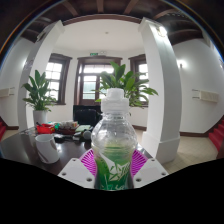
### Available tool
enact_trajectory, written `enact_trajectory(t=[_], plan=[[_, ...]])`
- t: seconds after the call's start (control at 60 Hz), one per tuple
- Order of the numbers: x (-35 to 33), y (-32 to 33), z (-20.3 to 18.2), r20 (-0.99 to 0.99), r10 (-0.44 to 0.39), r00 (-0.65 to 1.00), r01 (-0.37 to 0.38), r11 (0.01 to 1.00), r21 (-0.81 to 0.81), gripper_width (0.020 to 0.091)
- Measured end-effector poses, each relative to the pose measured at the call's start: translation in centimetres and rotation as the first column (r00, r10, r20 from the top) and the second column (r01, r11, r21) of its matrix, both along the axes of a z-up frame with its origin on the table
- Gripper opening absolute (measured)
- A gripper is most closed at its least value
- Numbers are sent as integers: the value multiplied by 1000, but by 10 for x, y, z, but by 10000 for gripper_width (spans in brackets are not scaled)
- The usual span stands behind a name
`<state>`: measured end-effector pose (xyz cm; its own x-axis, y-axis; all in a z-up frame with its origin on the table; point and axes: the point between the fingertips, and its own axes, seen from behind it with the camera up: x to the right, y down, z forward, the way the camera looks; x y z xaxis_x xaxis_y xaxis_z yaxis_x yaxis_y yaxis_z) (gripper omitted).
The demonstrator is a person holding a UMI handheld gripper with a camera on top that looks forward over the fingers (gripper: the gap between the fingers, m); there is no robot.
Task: Pour water
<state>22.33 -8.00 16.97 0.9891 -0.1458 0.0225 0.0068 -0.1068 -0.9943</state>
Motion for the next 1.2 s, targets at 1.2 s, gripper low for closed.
enact_trajectory(t=[1.2], plan=[[-50,159,94,774,218,-594,41,970,-241,363]])
